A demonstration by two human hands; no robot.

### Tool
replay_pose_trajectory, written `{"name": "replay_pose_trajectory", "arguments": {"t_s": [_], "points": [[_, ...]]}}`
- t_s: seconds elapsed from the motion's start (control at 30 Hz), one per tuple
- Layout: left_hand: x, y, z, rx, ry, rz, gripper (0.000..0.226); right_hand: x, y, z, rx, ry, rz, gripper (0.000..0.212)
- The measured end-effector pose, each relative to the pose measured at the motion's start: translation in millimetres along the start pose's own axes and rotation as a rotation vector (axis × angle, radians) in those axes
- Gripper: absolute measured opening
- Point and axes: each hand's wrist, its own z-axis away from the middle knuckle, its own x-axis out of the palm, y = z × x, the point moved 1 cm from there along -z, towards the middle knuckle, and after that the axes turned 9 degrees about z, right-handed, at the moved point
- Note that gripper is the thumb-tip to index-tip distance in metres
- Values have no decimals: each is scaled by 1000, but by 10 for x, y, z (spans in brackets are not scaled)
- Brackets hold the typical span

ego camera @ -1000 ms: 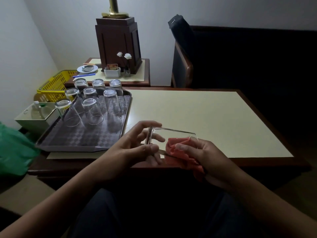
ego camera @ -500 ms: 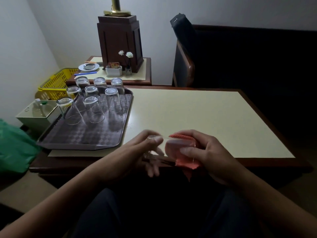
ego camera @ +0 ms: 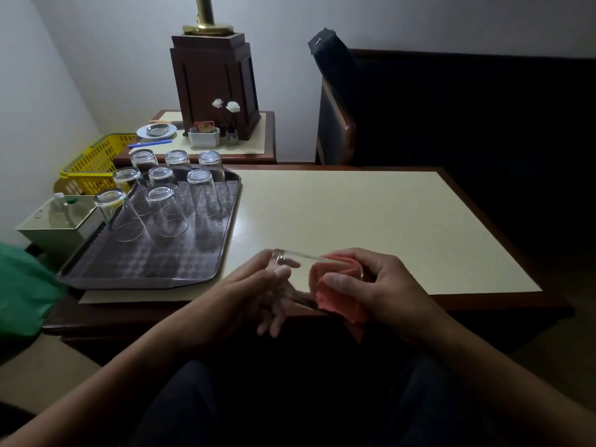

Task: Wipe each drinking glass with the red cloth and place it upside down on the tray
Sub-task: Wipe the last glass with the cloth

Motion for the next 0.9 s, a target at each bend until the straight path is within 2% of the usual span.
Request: {"name": "replay_pose_trajectory", "arguments": {"t_s": [0.07,0.1,0.2,0.27,0.33,0.37,0.4,0.47,0.57,0.63,0.7,0.73,0.8,0.83,0.9], "points": [[20,35,0,110,0,-21,51,48,49,-18,167,-63,-144,16],[26,48,-1,106,24,-48,51,71,59,-9,138,-76,-102,18],[9,72,-7,-48,140,-42,67,134,24,75,-179,60,203,39],[-23,26,-18,-220,62,-1,79,152,-63,114,-445,119,309,45],[-88,-81,-47,-330,-45,9,84,196,-110,129,-809,126,561,44],[-109,-127,-59,-354,-73,23,83,212,-105,129,-928,106,636,43],[-110,-155,-59,-363,-85,39,83,206,-86,119,-967,86,660,43],[-76,-144,-50,-341,-55,70,82,187,-57,104,-815,59,570,43],[-3,-62,-29,-166,22,108,58,144,6,51,-279,60,36,33],[42,32,5,19,28,7,44,127,52,-6,41,31,-238,25],[75,101,67,115,28,-158,51,161,77,-27,207,-48,-361,21],[83,123,82,122,36,-203,49,167,77,-21,190,-46,-327,22],[93,145,73,51,78,-213,39,160,52,30,-18,42,-45,27],[92,132,65,-31,111,-227,45,159,19,64,-152,88,105,29],[89,85,75,-221,137,-300,75,140,-47,112,-370,92,283,33]]}}
